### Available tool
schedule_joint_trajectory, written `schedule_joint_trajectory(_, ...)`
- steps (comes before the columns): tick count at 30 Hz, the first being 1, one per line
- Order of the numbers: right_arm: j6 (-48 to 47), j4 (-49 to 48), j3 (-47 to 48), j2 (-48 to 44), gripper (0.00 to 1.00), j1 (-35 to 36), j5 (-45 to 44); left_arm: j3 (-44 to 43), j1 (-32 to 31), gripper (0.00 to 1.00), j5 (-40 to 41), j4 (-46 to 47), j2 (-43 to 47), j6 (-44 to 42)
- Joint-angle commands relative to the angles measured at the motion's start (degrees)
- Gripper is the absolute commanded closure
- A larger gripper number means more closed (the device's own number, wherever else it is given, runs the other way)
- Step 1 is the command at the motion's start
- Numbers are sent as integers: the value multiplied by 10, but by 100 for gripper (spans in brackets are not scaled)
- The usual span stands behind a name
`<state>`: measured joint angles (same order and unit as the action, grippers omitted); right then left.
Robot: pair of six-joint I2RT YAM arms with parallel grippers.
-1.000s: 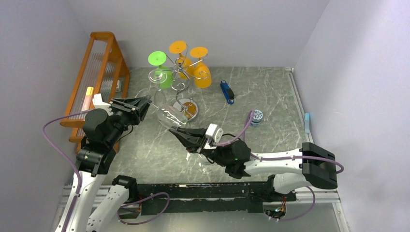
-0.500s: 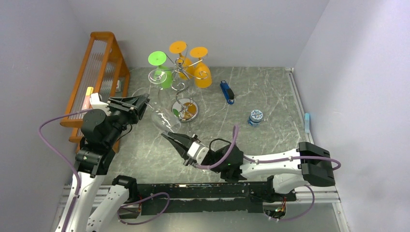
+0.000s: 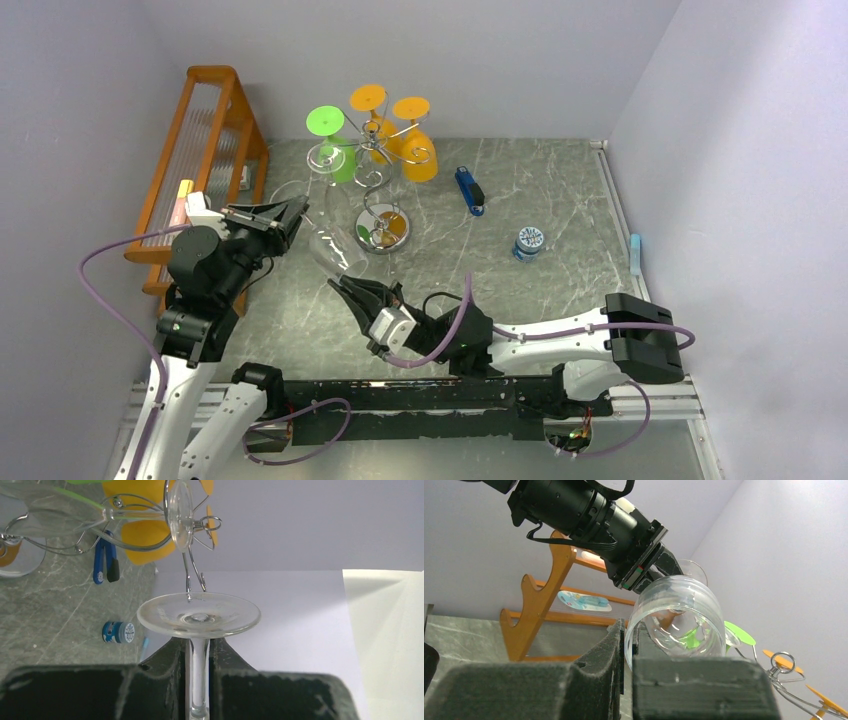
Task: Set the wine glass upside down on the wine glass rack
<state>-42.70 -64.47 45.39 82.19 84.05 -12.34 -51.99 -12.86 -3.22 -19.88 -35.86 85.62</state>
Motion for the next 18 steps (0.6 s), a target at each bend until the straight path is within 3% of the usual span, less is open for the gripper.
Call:
schedule_joint_trajectory(1, 33, -32, 9, -4, 93, 41, 74, 13, 11, 95, 70, 99, -2, -31)
schedule_joint_trajectory(6, 79, -68, -11, -5, 69, 40, 57, 40, 11, 95, 61, 192, 13, -67)
schedule_joint_trajectory(14, 128, -103, -28, -6, 52, 41, 29, 63, 11, 95, 60, 285, 26, -97)
schedule_joint_trajectory(18, 169, -81, -51, -35, 46, 40, 28, 67, 11, 95, 64, 326, 34, -158)
